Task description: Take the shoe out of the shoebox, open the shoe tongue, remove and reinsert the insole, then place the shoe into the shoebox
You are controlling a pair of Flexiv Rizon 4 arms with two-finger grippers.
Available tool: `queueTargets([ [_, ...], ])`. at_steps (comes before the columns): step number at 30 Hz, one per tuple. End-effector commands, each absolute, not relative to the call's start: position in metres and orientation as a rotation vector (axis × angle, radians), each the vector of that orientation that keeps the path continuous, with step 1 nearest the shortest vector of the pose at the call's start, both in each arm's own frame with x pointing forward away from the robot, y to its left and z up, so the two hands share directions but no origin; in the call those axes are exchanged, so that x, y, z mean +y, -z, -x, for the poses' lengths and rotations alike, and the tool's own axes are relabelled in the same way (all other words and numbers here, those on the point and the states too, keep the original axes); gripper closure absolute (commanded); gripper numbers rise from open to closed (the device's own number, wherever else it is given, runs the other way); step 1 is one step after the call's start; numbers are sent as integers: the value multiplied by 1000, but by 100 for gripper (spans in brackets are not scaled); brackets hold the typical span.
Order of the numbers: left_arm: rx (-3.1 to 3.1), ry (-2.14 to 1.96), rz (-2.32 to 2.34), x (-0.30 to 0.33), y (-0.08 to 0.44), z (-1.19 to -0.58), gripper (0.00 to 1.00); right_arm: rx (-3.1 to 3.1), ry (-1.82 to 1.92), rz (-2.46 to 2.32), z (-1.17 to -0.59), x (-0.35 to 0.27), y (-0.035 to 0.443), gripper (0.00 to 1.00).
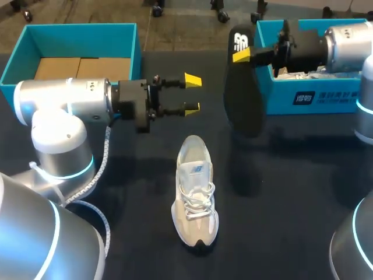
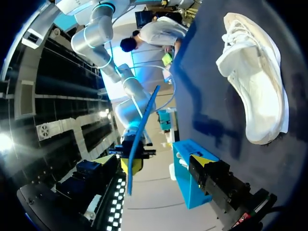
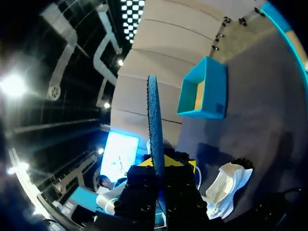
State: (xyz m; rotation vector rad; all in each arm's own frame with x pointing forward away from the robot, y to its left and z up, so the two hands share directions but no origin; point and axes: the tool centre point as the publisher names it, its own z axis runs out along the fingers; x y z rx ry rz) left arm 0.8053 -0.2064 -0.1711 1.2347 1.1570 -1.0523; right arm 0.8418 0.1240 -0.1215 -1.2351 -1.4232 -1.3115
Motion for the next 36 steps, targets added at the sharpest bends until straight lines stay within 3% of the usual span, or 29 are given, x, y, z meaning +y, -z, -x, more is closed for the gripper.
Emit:
queueTargets([
  [1,1166,1041,-1230,-217,170,-805,0,-1425,1303,1224,-852,134,126,100],
  [29,1138,1044,-1227,-235,180,-829,0,-1247,1178,1266,-877,161,170,100],
  [31,1143,1046,-1226,-238,182,-832,5,-1239,1164,1269,-881,165,172,100],
  [34,1160,1043,-1226,-243,187,-837,5,-1239,1164,1269,-881,165,172,100],
  [36,1168,1040,-1226,-246,189,-839,13,-1239,1164,1269,-881,165,172,100],
])
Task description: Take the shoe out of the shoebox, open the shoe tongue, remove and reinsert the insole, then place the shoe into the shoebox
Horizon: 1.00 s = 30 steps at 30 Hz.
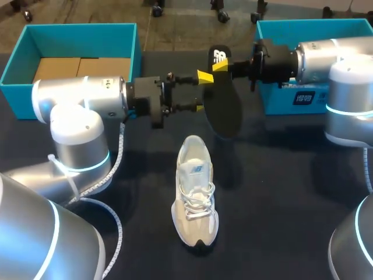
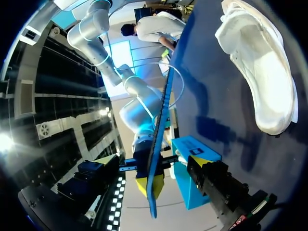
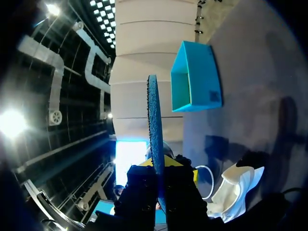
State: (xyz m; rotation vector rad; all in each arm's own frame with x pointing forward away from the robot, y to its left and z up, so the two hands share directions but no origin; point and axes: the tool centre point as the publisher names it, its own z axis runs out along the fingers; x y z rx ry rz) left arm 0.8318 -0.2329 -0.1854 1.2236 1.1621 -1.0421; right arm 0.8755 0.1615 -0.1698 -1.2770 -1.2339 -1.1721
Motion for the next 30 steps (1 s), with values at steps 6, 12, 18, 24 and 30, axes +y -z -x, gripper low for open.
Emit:
queueTargets([
  [6,1181,1046,-1218,-253,192,-848,32,-1239,1164,1269,-881,165,172,100],
  [12,1175,1049,-1217,-256,188,-849,55,-1239,1164,1269,-881,165,172,100],
  [18,1169,1051,-1215,-256,186,-848,57,-1239,1164,1269,-881,165,172,100],
  [24,1168,1044,-1221,-257,187,-846,64,-1239,1164,1269,-881,165,172,100],
  [30,1177,1030,-1223,-260,189,-847,89,-1239,1164,1269,-881,165,172,100],
])
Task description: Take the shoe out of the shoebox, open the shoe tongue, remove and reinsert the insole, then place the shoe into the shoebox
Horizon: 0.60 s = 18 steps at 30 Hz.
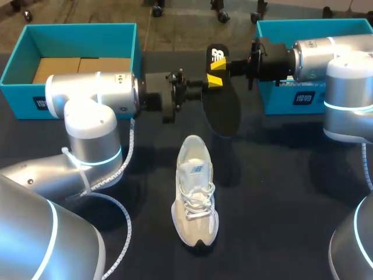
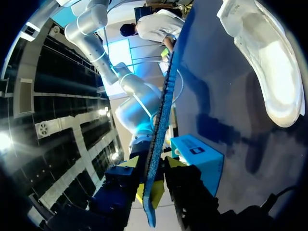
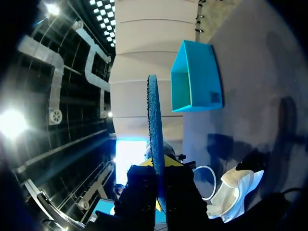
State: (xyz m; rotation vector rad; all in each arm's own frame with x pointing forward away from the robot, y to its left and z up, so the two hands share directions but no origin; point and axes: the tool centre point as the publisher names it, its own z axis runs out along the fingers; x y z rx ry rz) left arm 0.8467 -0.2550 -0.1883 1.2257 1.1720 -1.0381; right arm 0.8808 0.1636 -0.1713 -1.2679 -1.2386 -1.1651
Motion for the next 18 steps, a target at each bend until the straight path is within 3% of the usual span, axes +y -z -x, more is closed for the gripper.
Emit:
queueTargets([
  [1,1178,1025,-1224,-261,190,-847,100,-1239,1164,1269,-881,165,172,100],
  [8,1171,1017,-1233,-260,189,-843,100,-1232,1180,1255,-880,166,172,100],
  [9,1169,1016,-1233,-259,188,-843,100,-1230,1185,1252,-878,165,171,93],
  [10,1166,1013,-1234,-258,188,-842,100,-1228,1191,1251,-877,165,170,55],
  [11,1166,1012,-1234,-257,187,-841,100,-1227,1195,1250,-877,164,170,2],
  [18,1174,1006,-1219,-237,187,-835,100,-1228,1213,1264,-866,149,166,0],
])
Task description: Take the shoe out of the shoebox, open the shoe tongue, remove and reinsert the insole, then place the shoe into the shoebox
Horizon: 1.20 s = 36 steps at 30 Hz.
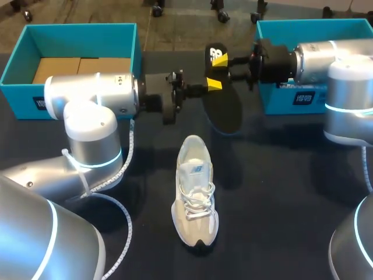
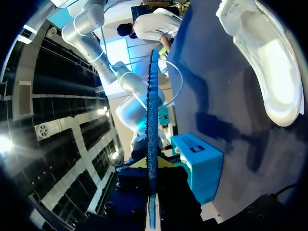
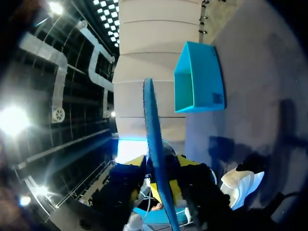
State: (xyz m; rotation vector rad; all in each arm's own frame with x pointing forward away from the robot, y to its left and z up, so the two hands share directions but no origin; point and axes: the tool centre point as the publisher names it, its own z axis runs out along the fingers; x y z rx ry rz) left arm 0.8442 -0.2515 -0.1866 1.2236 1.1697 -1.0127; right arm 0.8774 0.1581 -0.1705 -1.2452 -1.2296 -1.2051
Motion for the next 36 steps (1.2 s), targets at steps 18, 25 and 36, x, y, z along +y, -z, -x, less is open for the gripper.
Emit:
queueTargets([
  [18,1237,971,-1210,-191,187,-810,100,-1235,1189,1238,-848,138,167,0],
  [25,1300,1046,-1188,-177,185,-804,100,-1235,1189,1238,-848,138,167,0],
  [36,1422,1153,-1132,-166,183,-796,100,-1235,1189,1238,-848,138,167,0],
])
